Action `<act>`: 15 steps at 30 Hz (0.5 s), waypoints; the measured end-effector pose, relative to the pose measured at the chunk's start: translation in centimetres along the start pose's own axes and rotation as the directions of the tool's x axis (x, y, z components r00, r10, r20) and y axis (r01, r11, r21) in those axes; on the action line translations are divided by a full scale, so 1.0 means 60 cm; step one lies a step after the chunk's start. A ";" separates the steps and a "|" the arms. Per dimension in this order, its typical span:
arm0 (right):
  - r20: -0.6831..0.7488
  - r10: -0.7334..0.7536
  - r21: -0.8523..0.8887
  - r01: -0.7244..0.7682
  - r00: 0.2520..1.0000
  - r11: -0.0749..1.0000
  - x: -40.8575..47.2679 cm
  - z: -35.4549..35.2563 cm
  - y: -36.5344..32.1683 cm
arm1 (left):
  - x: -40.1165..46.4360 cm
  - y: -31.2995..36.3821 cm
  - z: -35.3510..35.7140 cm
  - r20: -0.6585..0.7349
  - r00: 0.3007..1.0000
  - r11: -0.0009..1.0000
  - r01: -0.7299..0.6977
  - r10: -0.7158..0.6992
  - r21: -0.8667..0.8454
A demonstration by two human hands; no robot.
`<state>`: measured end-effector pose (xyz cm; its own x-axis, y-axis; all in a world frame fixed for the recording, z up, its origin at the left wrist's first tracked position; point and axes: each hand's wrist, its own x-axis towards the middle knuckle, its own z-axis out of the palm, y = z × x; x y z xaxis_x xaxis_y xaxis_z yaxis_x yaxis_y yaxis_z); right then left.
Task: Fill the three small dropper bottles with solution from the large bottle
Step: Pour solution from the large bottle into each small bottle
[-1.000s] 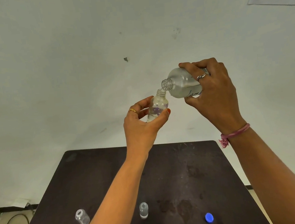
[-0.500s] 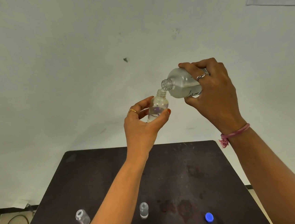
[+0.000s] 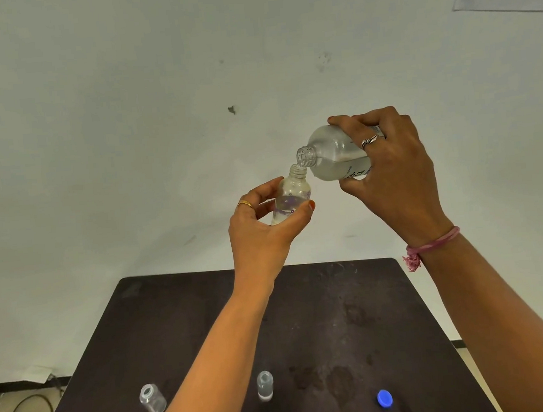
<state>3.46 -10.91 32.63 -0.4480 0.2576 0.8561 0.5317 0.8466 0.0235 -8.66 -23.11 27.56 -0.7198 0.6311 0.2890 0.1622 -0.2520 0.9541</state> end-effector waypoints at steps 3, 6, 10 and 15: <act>0.003 -0.002 -0.001 0.002 1.000 1.000 0.000 0.000 0.000 | 0.001 -0.001 0.000 -0.004 1.000 1.000 -0.001 0.001 0.010; 0.005 0.000 -0.001 0.000 1.000 1.000 0.001 0.000 0.000 | 0.001 -0.001 0.000 -0.004 1.000 1.000 0.000 0.000 0.012; -0.003 -0.007 -0.001 0.007 1.000 1.000 0.002 0.000 -0.001 | 0.000 0.000 0.000 -0.005 1.000 1.000 -0.001 0.001 0.010; 0.002 0.000 0.004 0.000 1.000 1.000 0.001 0.000 -0.001 | 0.000 -0.001 0.000 0.000 1.000 1.000 0.001 -0.001 0.008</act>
<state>3.42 -10.95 32.69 -0.4493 0.2587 0.8551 0.5290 0.8484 0.0212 -8.68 -23.07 27.50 -0.7201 0.6312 0.2883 0.1669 -0.2457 0.9549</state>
